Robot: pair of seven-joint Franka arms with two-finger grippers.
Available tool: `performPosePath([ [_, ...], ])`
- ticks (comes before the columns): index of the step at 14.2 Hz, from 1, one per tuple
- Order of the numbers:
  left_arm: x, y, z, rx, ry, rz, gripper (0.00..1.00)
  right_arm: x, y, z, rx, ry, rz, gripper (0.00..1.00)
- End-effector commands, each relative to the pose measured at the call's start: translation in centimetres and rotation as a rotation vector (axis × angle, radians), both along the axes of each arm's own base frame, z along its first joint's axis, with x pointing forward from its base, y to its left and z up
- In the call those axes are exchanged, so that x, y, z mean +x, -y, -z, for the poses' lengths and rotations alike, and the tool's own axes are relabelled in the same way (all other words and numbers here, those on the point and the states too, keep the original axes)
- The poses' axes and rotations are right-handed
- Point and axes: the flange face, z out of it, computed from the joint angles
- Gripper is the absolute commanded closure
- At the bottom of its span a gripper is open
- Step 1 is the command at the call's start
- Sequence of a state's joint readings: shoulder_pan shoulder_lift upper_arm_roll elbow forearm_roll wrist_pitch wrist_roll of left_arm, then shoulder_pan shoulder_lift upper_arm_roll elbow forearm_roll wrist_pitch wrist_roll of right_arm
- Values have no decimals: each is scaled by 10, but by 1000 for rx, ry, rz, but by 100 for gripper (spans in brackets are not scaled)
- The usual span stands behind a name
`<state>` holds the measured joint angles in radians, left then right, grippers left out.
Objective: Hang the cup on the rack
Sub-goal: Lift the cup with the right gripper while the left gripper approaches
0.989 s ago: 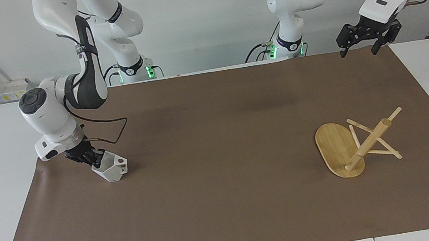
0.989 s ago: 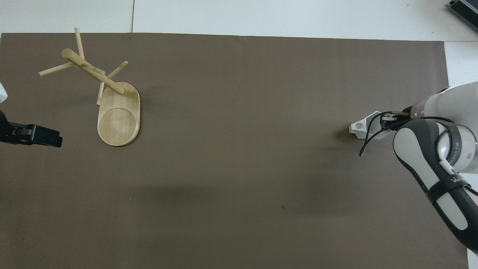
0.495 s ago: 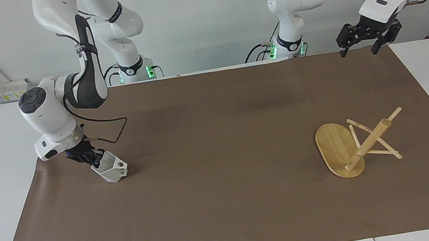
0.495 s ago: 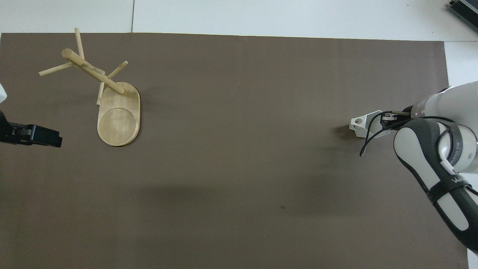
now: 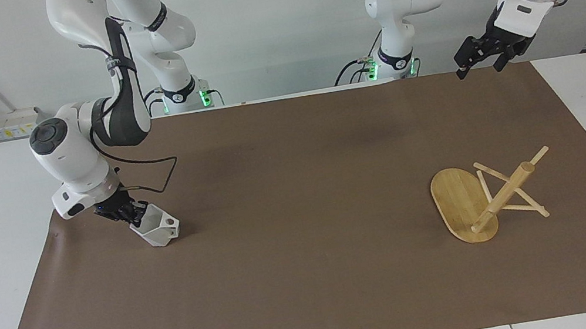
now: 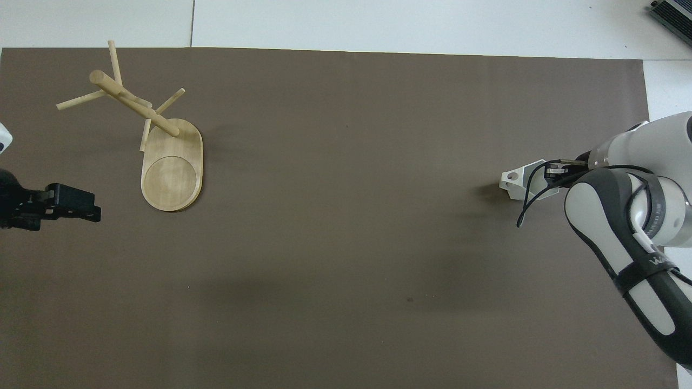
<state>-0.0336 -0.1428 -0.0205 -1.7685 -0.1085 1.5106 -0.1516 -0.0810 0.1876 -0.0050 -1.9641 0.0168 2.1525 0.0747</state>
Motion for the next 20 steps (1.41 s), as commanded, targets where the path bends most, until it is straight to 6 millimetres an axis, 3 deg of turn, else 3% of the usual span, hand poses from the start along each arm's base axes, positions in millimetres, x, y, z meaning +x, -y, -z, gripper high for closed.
performPosePath([
  [1,-27,7,6,-20,-60,-59,0,3,-19,-22,26,-4,-15,100],
  [4,-43,30,16,21,-98,-199,0,2,-41,-33,156,19,39,100],
  [9,-51,37,21,-106,-235,-648,0,0,-101,-56,285,52,22,100],
  [16,-44,42,25,-400,-397,-1214,0,-2,-203,-103,346,85,-1,100],
  [20,-33,45,18,-563,-485,-1402,0,-7,-241,-122,541,70,66,100],
])
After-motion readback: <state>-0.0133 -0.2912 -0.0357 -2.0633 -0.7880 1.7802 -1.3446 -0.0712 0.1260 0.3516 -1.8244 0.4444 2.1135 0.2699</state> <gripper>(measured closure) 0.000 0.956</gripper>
